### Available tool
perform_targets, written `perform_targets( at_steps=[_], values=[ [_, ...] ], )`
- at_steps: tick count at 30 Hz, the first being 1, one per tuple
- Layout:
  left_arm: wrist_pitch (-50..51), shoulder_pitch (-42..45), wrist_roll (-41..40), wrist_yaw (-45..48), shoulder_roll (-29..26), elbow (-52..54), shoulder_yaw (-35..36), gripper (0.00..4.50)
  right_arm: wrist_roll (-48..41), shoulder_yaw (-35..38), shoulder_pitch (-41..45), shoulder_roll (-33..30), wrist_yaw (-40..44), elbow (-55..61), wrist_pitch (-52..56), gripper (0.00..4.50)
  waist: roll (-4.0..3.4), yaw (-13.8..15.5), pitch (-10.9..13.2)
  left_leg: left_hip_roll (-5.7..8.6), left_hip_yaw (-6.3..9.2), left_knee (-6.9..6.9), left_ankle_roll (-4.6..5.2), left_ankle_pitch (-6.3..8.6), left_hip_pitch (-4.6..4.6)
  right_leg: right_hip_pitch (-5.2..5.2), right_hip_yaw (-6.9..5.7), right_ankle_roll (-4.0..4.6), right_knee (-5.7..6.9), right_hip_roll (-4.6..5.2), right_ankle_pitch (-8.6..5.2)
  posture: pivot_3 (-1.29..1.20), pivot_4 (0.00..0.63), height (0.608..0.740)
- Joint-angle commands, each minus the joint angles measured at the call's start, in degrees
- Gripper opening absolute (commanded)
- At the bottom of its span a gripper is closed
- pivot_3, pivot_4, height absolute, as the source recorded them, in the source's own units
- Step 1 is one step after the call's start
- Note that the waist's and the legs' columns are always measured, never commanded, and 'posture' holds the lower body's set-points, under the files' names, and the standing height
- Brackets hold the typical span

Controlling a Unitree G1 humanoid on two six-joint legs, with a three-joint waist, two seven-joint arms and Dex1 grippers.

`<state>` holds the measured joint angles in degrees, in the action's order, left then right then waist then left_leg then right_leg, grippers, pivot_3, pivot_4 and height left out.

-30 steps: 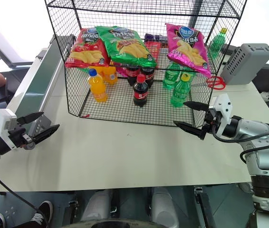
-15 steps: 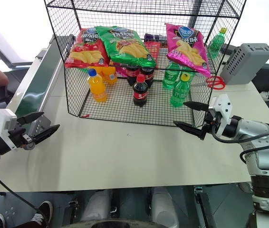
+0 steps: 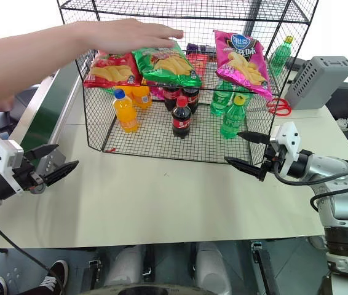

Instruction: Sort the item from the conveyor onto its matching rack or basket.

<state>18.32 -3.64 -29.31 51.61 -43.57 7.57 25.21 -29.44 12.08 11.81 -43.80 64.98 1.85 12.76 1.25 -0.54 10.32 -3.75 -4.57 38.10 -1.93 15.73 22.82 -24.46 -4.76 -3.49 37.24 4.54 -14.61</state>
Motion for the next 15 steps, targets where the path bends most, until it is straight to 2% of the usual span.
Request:
perform_targets(
  at_steps=[1,15],
  values=[
    [-0.65,1.02,-0.08,0.32,-0.58,0.50,0.10,4.50,0.02,0.88,0.05,0.11,-0.04,0.41,-1.28,4.38,0.00,0.00,0.00,0.00,0.00,0.00,0.00,0.00,0.00,0.00,0.00,0.00,0.00,0.00,0.00,0.00,0.150,0.740],
    [-0.22,3.56,0.22,0.76,-1.69,-0.96,-0.14,4.50,0.45,0.48,-0.35,0.95,-0.97,0.54,-2.36,4.38,0.00,-0.01,0.00,0.00,0.00,0.00,0.00,0.00,0.00,0.00,0.00,0.00,0.01,0.00,0.00,0.00,0.150,0.740]
  ],
)
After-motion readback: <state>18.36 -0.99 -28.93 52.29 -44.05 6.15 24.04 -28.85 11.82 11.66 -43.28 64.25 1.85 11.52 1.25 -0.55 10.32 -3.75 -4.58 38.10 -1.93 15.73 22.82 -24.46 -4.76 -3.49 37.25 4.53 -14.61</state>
